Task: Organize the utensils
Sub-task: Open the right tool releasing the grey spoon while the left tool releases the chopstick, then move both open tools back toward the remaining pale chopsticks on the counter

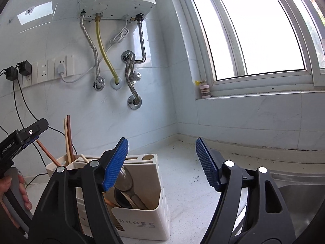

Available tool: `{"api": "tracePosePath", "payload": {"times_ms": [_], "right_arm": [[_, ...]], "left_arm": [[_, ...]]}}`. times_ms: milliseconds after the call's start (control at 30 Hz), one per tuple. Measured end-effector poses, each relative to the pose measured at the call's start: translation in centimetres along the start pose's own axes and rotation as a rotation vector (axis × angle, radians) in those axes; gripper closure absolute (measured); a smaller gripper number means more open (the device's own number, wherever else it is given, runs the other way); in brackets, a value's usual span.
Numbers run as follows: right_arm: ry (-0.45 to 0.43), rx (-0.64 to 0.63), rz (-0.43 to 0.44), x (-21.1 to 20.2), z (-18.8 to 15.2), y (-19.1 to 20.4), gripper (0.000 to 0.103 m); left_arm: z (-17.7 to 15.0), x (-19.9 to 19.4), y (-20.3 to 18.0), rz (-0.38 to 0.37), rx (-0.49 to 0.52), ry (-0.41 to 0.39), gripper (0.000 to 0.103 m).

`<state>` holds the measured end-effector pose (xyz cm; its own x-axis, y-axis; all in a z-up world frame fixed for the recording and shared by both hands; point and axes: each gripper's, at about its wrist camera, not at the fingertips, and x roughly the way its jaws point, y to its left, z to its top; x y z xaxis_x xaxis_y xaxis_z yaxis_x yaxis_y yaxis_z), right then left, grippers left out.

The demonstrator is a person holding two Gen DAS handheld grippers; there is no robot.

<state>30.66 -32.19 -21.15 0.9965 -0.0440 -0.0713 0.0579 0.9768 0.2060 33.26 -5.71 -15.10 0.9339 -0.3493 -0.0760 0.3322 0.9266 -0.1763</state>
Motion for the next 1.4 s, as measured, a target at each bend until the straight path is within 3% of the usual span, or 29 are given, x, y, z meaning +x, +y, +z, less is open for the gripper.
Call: {"api": "tracePosePath", "payload": {"times_ms": [267, 400, 567, 800, 1133, 1400], "right_arm": [[0.005, 0.008, -0.03, -0.8, 1.6, -0.9, 0.03], [0.004, 0.017, -0.027, -1.4, 2.9, -1.1, 0.018], [-0.016, 0.023, 0.001, -3.0, 5.6, -0.9, 0.009], [-0.018, 0.065, 0.041, -4.7, 8.9, -0.9, 0.008], [0.008, 0.069, 0.064, -5.8, 10.2, 0.2, 0.008], [0.016, 0.017, 0.112, -5.9, 10.6, 2.9, 0.008]], "left_arm": [[2.2, -1.5, 0.0, 0.011, 0.04, 0.002, 0.009], [3.4, -3.1, 0.6, 0.036, 0.04, 0.013, 0.006], [4.6, -6.4, 1.5, 0.087, 0.064, 0.029, 0.005], [6.5, -11.8, 3.9, 0.197, 0.102, 0.046, 0.005], [9.0, -20.0, 8.0, 0.401, 0.117, 0.076, 0.005], [9.3, -24.9, 9.2, 0.499, 0.141, 0.117, 0.005]]}}
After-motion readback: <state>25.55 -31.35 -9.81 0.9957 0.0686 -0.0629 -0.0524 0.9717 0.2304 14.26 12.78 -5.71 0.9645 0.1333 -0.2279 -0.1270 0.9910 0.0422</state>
